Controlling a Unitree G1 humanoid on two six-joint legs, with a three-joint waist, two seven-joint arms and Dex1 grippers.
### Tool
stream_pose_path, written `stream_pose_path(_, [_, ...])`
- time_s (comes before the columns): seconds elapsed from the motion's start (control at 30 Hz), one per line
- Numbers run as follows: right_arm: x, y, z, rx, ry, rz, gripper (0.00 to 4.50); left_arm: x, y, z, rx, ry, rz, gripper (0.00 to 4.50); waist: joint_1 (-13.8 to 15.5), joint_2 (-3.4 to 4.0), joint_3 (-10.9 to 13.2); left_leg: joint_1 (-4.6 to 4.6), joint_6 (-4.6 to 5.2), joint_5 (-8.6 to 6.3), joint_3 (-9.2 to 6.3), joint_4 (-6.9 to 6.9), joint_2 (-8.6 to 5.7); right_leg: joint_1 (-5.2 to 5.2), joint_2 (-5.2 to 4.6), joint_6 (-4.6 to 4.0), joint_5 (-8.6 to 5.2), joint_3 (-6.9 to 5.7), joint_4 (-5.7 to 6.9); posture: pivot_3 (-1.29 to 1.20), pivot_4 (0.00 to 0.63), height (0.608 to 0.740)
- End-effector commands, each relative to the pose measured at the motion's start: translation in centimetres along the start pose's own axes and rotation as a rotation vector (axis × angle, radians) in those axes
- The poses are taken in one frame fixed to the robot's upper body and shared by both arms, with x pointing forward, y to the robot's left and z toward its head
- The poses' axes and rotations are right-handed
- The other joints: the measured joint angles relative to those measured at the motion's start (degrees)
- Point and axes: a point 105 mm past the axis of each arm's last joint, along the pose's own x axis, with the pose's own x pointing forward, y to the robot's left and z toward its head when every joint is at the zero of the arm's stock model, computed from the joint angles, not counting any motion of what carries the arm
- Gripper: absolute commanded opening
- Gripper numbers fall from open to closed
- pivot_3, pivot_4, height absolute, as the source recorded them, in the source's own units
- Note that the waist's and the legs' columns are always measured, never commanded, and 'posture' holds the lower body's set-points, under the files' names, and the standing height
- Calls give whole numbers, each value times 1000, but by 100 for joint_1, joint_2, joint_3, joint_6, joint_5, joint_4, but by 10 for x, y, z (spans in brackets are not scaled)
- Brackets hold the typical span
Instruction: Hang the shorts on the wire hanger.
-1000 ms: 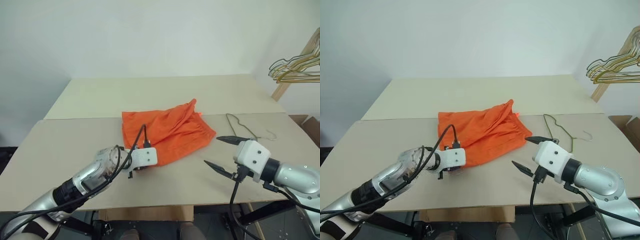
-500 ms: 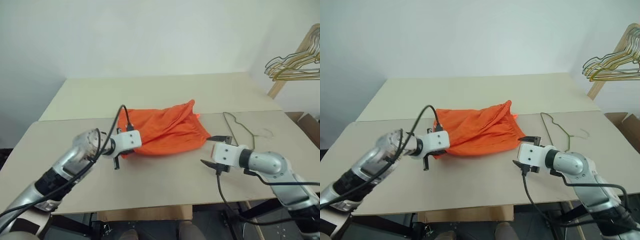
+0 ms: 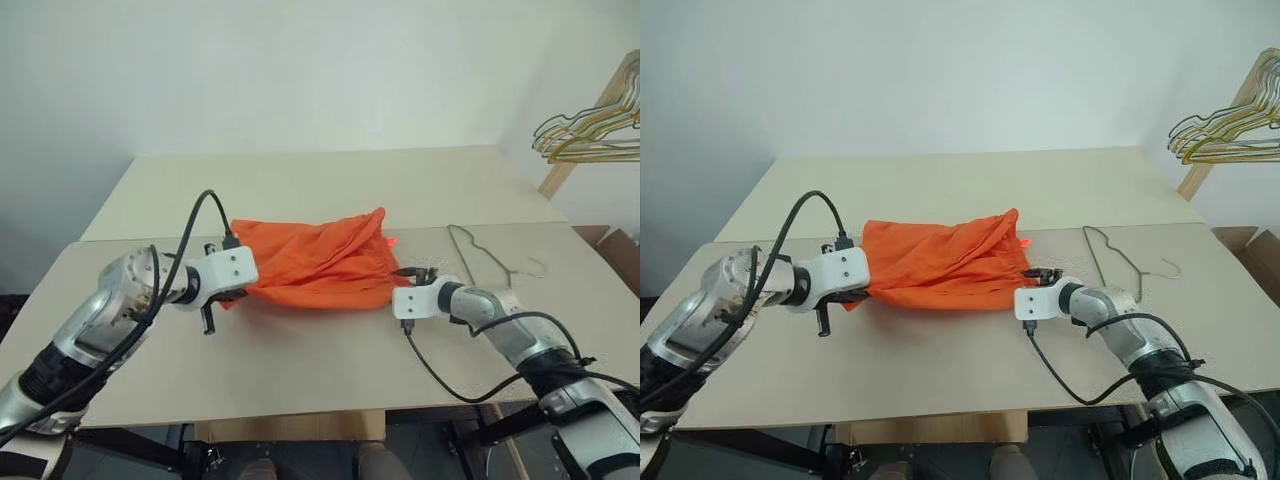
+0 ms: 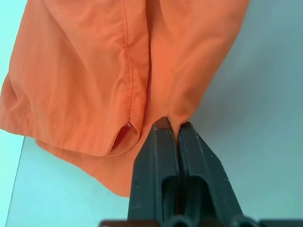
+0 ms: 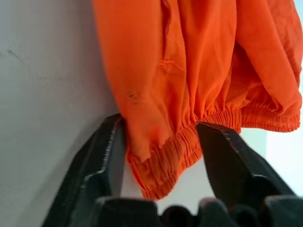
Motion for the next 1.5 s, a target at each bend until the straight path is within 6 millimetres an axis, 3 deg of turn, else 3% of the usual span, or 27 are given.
stream_pose_path(0.03, [2,-3,0,-19,-18,-4,1401,-12,10,2,8,-7,62,0,7,0,0,1,0,0,0,0,-1,1,-1,0,0,0,0,-17,27,740])
stream_pose_path(0.13, [-2,-2,1,-20,-28,0,239,-11,9,1,3,-7,59,0,3,0,0,3,0,0,0,0,-1,2,-1,0,0,0,2,-28,29,740])
stream_pose_path(0.17, [-5,-2,1,-22,-33,3,55,-11,8,1,3,-10,54,0,2,0,0,3,0,0,0,0,-1,2,0,0,0,1,3,-28,29,740])
stream_pose_path(0.3, [-29,-3,2,-34,-53,24,55,-8,-6,-2,21,-40,-17,0,24,1,0,0,0,0,-3,0,-2,1,-2,0,0,0,1,-53,37,740])
stream_pose_path(0.37, [-51,-2,9,-14,-90,62,55,-15,-17,-5,92,-90,-96,0,56,5,5,-5,0,0,-4,0,-6,-3,-8,1,-1,-1,-1,-59,36,740])
stream_pose_path(0.5, [-100,5,38,41,-194,196,55,-29,-27,-19,192,-122,-196,0,118,9,12,-1,1,-1,-1,0,0,-3,-8,-1,-1,1,1,-89,34,740])
stream_pose_path(0.57, [-114,7,51,73,-244,250,55,-30,-25,-23,199,-125,-207,0,142,16,10,9,2,0,6,2,2,8,-6,-5,2,1,2,-102,29,740])
stream_pose_path(0.67, [-113,-14,61,125,-286,156,55,-16,0,-18,206,-145,-83,0,139,11,10,61,2,-2,14,1,12,61,5,6,-8,-1,-3,-119,19,740])
stream_pose_path(0.7, [-106,-27,59,134,-279,90,55,-10,17,-10,195,-164,-7,0,138,4,6,81,2,-2,15,1,14,85,8,42,-30,-2,-10,-123,12,740])
stream_pose_path(0.83, [-68,-105,35,167,-152,-293,55,4,98,29,130,-242,322,0,107,-29,-19,90,0,0,11,7,15,99,16,44,-26,-4,-12,-132,0,740])
stream_pose_path(0.9, [-56,-144,23,193,-94,-463,55,3,138,47,120,-254,475,0,75,-34,-23,75,-4,2,-1,7,13,78,16,-8,7,-8,-12,-126,0,740])
stream_pose_path(0.97, [-50,-198,14,185,-28,-674,55,-14,189,77,109,-273,711,0,3,-35,-24,46,-5,2,-4,5,9,42,9,-12,2,-11,-12,-120,0,740])
stream_pose_path(1.03, [-54,-241,14,145,27,-845,55,-47,227,105,102,-279,969,0,-76,-36,-23,-67,-43,30,-11,6,-21,-88,-18,-9,10,-6,10,-113,0,740])
stream_pose_path(1.1, [-67,-273,14,141,78,-1009,55,-83,248,124,75,-296,1183,0,-186,-36,-24,-174,-118,74,-6,26,-36,-202,-40,-4,14,3,81,-109,0,740])
stream_pose_path(1.17, [-87,-298,18,131,91,-1177,55,-121,259,140,50,-345,1357,0,-246,-37,-24,-234,-130,82,2,14,-47,-286,-59,-3,13,3,106,-106,0,740])
stream_pose_path(1.23, [-106,-313,22,150,61,-1305,55,-152,262,155,59,-408,1479,0,-311,-36,-24,-254,-130,82,6,-2,-64,-312,-82,9,5,3,113,-105,0,740])
stream_pose_path(1.33, [-113,-312,22,126,24,-1350,55,-167,261,164,91,-467,1538,0,-369,-36,-24,-248,-125,79,7,-7,-86,-307,-104,25,-4,12,107,-104,0,740])
stream_pose_path(1.4, [-101,-293,14,80,12,-1260,55,-149,257,162,136,-488,1447,0,-361,-36,-25,-232,-105,80,15,-5,-101,-285,-113,33,-8,15,105,-104,0,740])
stream_pose_path(1.43, [-93,-283,10,65,7,-1205,55,-138,254,159,164,-490,1396,0,-356,-37,-29,-225,-46,61,16,-3,-112,-277,-121,37,-9,13,98,-108,0,740])
stream_pose_path(1.5, [-76,-253,-2,27,11,-1084,55,-105,242,149,222,-493,1247,0,-353,-36,-30,-182,-30,66,13,-3,-119,-229,-125,42,-9,8,90,-108,0,740])
